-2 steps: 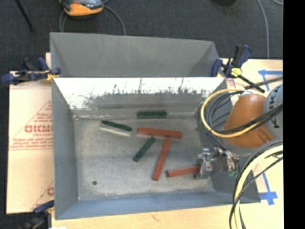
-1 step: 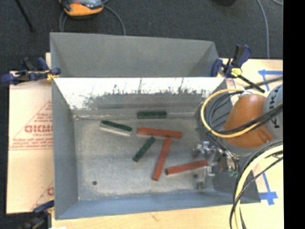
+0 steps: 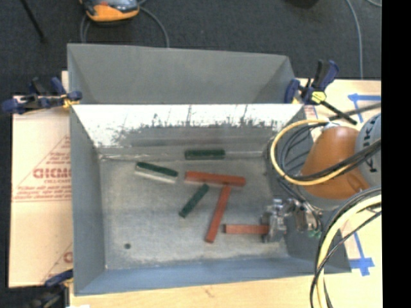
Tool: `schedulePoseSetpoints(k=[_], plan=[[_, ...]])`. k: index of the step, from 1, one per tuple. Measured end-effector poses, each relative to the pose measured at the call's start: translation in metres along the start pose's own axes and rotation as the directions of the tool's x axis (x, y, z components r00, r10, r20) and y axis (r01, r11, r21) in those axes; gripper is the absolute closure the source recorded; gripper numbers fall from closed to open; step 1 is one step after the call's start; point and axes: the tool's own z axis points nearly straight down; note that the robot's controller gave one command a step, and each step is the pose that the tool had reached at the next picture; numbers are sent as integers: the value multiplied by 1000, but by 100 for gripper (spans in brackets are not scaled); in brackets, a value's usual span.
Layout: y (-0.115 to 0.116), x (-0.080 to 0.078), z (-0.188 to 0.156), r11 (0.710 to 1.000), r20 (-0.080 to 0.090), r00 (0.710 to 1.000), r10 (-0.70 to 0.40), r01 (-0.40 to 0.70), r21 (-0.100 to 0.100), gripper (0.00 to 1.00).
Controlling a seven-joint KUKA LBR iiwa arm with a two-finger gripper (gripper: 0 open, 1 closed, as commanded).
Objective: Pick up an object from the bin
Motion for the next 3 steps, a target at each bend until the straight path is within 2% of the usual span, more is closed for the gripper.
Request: schedulePoseSetpoints(k=[1, 2, 3], plan=[[0, 0, 0, 1000, 0, 1000, 0, 0, 0, 100], [-3, -46, -154, 1000, 3, 1000, -3, 3, -2, 100], [-4, -45, -153, 1000, 1, 1000, -3, 3, -2, 0]])
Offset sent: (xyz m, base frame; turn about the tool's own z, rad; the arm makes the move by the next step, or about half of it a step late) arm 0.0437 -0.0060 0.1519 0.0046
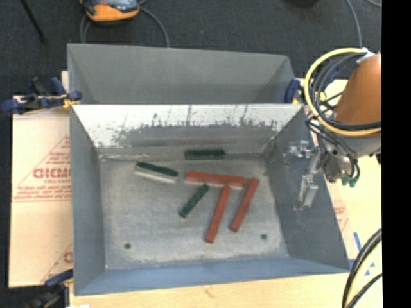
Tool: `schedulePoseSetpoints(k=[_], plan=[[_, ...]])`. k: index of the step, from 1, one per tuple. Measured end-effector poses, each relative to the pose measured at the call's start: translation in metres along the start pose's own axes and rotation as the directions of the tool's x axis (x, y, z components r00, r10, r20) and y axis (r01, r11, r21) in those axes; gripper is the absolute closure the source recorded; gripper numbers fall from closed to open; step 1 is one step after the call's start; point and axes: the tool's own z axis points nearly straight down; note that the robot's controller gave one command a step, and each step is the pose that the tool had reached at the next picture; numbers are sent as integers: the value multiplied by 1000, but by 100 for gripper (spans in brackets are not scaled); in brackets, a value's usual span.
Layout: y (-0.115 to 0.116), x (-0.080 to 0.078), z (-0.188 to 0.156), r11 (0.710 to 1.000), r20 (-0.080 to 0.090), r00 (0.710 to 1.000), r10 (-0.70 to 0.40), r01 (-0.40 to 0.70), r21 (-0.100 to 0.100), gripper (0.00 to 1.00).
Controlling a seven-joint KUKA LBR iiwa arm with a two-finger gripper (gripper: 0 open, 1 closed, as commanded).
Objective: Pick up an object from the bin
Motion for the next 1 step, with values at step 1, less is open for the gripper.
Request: schedulePoseSetpoints(k=[1], plan=[[0, 0, 0, 1000, 0, 1000, 0, 0, 0, 0]])
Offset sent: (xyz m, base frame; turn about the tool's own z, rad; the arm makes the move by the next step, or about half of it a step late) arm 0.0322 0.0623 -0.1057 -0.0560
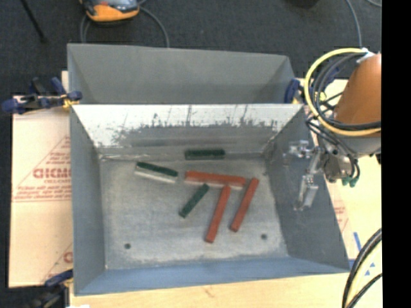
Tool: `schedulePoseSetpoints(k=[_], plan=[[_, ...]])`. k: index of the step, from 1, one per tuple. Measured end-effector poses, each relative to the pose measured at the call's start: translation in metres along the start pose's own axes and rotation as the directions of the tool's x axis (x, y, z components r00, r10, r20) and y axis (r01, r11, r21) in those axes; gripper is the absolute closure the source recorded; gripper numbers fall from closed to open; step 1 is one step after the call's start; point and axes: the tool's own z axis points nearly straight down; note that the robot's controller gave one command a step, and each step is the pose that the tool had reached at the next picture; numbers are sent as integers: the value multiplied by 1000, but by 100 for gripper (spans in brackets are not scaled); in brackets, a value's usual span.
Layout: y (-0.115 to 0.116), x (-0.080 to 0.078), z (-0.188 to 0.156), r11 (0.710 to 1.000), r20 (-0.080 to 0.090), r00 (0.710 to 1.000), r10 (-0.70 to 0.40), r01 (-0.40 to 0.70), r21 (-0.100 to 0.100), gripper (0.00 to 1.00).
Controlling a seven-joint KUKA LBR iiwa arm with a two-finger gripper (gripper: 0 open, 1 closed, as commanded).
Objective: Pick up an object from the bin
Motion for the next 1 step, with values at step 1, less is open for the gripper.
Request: schedulePoseSetpoints(k=[1], plan=[[24, -14, 39, 1000, 11, 1000, -17, 16, 3, 0]])
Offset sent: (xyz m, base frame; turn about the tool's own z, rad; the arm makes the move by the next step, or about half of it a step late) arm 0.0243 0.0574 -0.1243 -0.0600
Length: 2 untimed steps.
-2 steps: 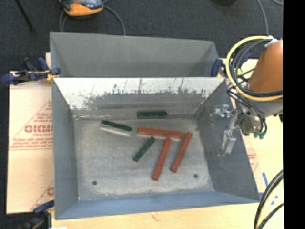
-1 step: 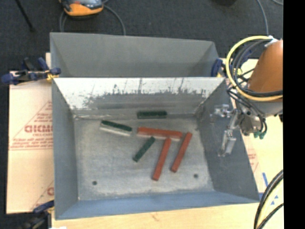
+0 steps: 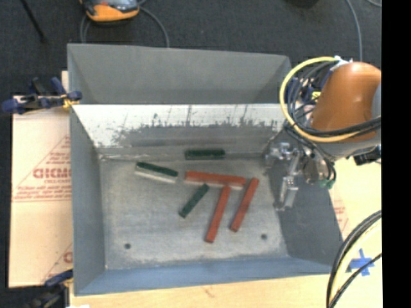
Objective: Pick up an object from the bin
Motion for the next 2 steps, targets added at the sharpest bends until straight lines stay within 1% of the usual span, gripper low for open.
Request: schedulePoseSetpoints(k=[1, 2], plan=[[24, -5, 62, 999, -6, 999, -33, 33, -2, 0], [32, -20, 112, 875, -5, 875, -484, 484, -6, 100]])
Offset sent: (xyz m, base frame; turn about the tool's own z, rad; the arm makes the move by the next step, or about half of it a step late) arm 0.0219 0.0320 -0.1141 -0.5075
